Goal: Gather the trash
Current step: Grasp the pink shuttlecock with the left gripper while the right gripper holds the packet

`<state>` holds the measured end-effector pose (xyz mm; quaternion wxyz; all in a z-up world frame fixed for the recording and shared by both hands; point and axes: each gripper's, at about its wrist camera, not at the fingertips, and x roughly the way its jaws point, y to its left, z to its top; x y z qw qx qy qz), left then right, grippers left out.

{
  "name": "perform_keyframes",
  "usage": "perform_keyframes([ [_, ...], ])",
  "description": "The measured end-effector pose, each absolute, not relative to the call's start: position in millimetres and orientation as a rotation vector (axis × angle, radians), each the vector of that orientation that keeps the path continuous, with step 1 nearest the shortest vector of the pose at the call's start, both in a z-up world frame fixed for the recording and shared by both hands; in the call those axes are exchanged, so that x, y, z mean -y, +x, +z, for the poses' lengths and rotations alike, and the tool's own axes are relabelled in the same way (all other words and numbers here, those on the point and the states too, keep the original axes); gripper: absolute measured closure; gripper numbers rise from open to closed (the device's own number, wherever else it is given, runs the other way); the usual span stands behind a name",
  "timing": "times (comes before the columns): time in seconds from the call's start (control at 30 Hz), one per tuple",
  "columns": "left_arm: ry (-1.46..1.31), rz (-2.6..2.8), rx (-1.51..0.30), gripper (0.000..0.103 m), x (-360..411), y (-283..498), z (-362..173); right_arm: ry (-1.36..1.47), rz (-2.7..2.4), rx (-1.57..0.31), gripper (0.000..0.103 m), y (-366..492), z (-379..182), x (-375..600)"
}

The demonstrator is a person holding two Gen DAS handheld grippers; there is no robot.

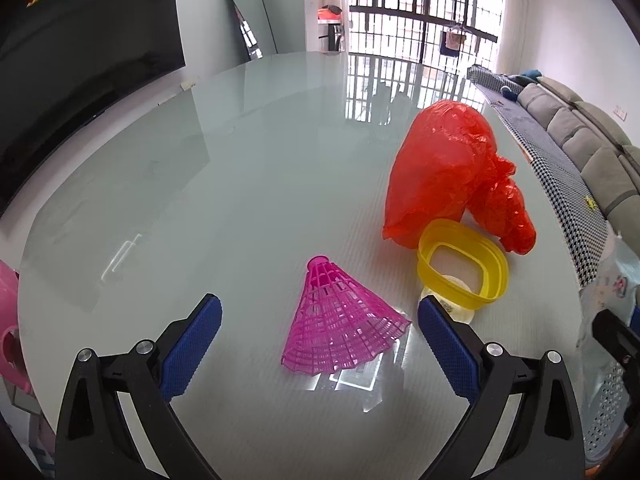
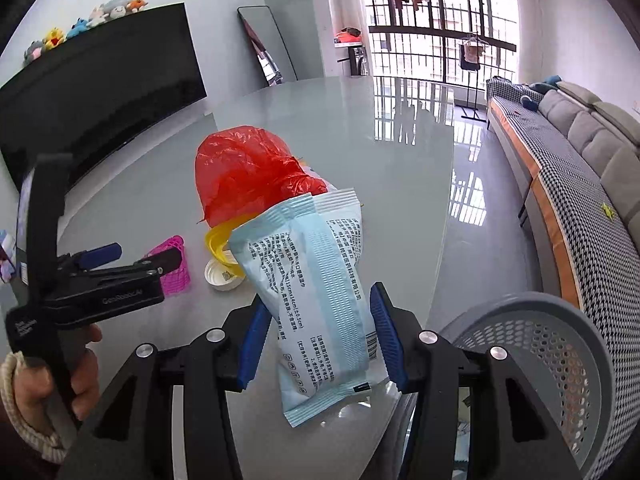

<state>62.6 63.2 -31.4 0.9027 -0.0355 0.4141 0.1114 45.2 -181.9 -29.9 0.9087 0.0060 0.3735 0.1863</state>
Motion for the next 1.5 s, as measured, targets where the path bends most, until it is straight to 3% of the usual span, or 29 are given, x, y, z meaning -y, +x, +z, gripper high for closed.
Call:
perform_keyframes([
  [0.73, -0.109, 0.261, -0.852, 0.006, -114, 60, -20, 0.063, 0.404, -0.766, 0.055, 41, -26, 170],
  [1.23, -0.145, 0.190, -0.928, 0.007, -125, 91, -50, 0.062, 0.387, -0.776, 0.055, 43, -25, 164],
  [1.3, -0.148, 0.182, -0.932, 0.010, -125, 92, -52, 0.064, 0.387, -0.778, 0.055, 43, -25, 164],
  [1.37, -0.151, 0.167, -0.939, 0.025, -123, 94, -54, 0.065, 0.387, -0.781, 0.055, 43, -26, 163],
  [1.5, -0.137, 0.154, -0.937, 0.040, -121, 93, -56, 0.059, 0.385, -0.790, 0.055, 43, -28, 160],
])
